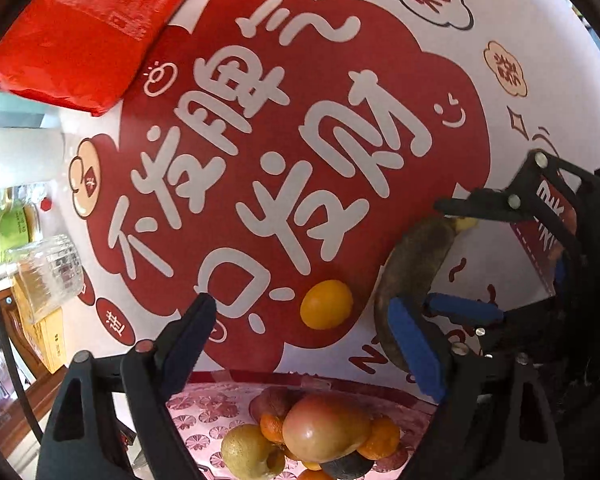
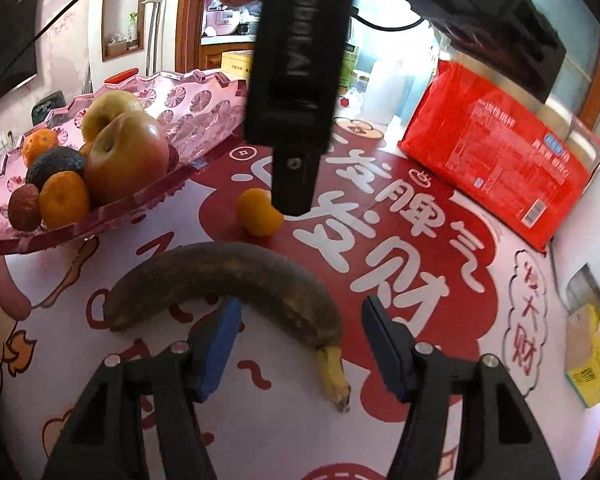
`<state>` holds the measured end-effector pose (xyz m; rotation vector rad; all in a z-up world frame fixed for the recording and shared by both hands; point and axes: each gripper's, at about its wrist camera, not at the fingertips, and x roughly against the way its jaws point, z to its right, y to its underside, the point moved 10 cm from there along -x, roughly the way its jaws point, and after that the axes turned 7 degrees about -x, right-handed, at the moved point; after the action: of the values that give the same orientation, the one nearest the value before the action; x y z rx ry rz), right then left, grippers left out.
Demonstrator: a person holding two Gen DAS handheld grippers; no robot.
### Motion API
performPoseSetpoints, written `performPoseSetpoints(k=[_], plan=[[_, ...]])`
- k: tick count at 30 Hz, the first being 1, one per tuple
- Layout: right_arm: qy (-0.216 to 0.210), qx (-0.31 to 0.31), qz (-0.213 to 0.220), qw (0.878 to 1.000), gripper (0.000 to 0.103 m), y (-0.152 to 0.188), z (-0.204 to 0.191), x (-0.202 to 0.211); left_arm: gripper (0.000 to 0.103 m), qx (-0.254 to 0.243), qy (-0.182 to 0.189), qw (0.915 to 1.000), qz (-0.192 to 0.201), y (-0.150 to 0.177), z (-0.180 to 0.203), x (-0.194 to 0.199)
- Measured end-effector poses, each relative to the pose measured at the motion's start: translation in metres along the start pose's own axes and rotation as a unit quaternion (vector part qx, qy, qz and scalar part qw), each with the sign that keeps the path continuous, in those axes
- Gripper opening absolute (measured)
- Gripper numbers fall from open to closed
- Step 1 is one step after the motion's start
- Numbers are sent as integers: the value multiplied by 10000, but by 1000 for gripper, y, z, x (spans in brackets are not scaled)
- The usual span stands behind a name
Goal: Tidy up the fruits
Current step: 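Move the right tool to the dark banana while the left tool approaches the last orange, then grasp the last orange with the left tool while the right tool grasps the banana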
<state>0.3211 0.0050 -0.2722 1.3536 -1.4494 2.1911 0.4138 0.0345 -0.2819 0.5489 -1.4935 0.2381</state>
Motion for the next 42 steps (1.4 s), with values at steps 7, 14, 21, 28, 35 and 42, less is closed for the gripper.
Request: performPoseSetpoints(k=[7, 14, 21, 28, 35, 42], plan=[[-527, -447, -31, 9976, 63, 2, 6, -10, 76, -235, 61, 9996, -166, 1, 5, -16], [-772, -611, -172, 9950, 63, 2, 7, -17, 76, -471, 47, 9985, -271, -6, 22, -25], [-776, -667, -161, 9946, 50, 5, 6, -14, 73, -477, 131, 9984, -286, -12, 29, -26], [-628, -893, -244, 9937, 38, 19, 12, 0, 73, -491, -1, 9980, -392, -10, 20, -32], [-586, -1255, -459, 9893, 30, 40, 12, 19, 67, -418, -71, 9983, -408, -5, 15, -40], [-511, -1350, -653, 9874, 27, 54, 13, 40, 49, -492, 75, 9983, -305, -4, 17, -53]])
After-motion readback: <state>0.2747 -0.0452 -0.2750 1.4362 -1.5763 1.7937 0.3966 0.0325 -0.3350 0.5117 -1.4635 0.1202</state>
